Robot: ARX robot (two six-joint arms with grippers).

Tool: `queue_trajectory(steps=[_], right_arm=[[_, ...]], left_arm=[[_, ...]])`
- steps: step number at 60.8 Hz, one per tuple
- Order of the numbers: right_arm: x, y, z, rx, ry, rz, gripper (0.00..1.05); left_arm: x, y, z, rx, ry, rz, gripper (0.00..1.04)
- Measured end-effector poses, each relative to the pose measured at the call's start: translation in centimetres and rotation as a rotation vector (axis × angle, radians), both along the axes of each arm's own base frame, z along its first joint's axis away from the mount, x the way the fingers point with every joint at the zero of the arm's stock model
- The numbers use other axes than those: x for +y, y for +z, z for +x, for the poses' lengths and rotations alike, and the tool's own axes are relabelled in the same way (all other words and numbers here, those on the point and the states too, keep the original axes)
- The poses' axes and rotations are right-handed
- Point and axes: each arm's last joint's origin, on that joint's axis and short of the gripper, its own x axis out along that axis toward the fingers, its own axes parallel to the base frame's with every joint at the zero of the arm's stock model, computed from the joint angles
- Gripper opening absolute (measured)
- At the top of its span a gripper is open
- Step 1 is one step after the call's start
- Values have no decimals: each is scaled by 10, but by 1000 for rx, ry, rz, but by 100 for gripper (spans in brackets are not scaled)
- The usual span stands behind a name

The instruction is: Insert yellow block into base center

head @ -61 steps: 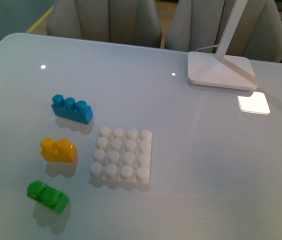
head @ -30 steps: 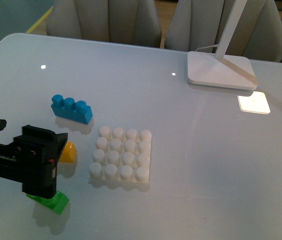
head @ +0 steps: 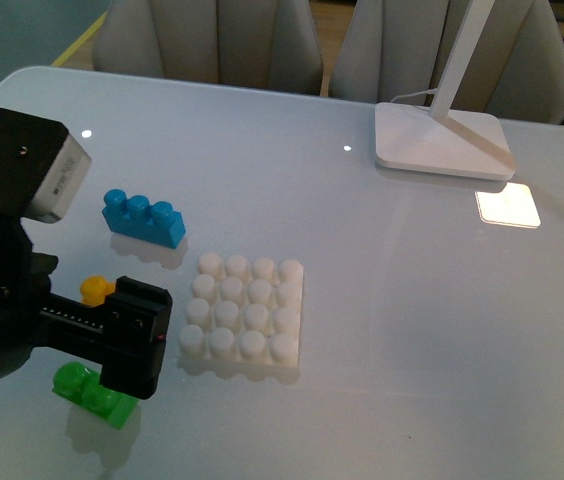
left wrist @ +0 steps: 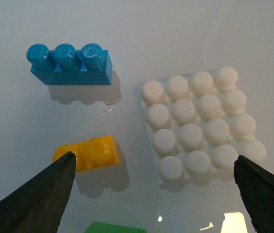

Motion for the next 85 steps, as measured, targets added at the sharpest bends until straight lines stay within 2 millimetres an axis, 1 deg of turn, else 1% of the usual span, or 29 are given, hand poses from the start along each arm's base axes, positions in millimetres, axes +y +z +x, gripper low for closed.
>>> queue_trajectory(steps=[7,12,17,28,39,53,63,85], right_arm=[[0,0,0,0,0,0,96],[0,0,0,0,0,0,96],[0,0,0,0,0,0,96],[0,0,0,0,0,0,96],[0,0,0,0,0,0,96],[0,0,0,0,0,0,96],[0,0,0,0,0,0,96],[0,0,0,0,0,0,96]], left_arm=[[0,-10,9,29,18,20,97],[7,-18,20,58,56,31,97],[12,-22,25,75,76,35,97],[18,-31,32,99,103,44,97],[21,-48,35,144,118,60,97],[21,-51,49,164,145,56,97],[24,-54,55,174,171,53,97],[35,-63,58,202,215,64,97]])
